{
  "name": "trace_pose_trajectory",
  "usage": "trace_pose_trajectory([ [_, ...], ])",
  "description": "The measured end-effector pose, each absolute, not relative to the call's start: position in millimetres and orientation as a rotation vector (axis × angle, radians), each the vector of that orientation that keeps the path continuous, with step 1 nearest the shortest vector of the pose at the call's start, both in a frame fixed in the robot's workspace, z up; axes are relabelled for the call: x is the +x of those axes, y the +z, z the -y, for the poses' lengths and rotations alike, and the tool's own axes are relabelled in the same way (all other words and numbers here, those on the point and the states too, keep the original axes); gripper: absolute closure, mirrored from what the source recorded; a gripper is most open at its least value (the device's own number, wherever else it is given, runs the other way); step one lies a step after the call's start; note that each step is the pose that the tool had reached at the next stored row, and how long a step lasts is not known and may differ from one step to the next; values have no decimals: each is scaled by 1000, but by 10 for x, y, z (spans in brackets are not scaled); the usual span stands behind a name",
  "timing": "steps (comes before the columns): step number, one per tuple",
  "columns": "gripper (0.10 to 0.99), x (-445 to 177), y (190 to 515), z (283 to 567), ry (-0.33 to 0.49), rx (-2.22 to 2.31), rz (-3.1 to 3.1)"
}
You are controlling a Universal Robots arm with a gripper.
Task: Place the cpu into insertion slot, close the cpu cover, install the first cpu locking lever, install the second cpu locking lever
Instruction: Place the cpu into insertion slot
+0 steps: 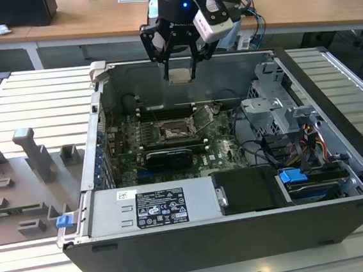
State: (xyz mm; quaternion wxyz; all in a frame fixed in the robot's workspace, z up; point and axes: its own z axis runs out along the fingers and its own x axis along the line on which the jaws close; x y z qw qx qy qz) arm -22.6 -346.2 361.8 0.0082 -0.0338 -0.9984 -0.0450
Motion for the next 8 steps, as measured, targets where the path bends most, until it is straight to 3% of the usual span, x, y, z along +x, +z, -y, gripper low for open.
trace_pose_trajectory([
  [8, 549, -226, 3618, 3462, -141, -126, 3120],
])
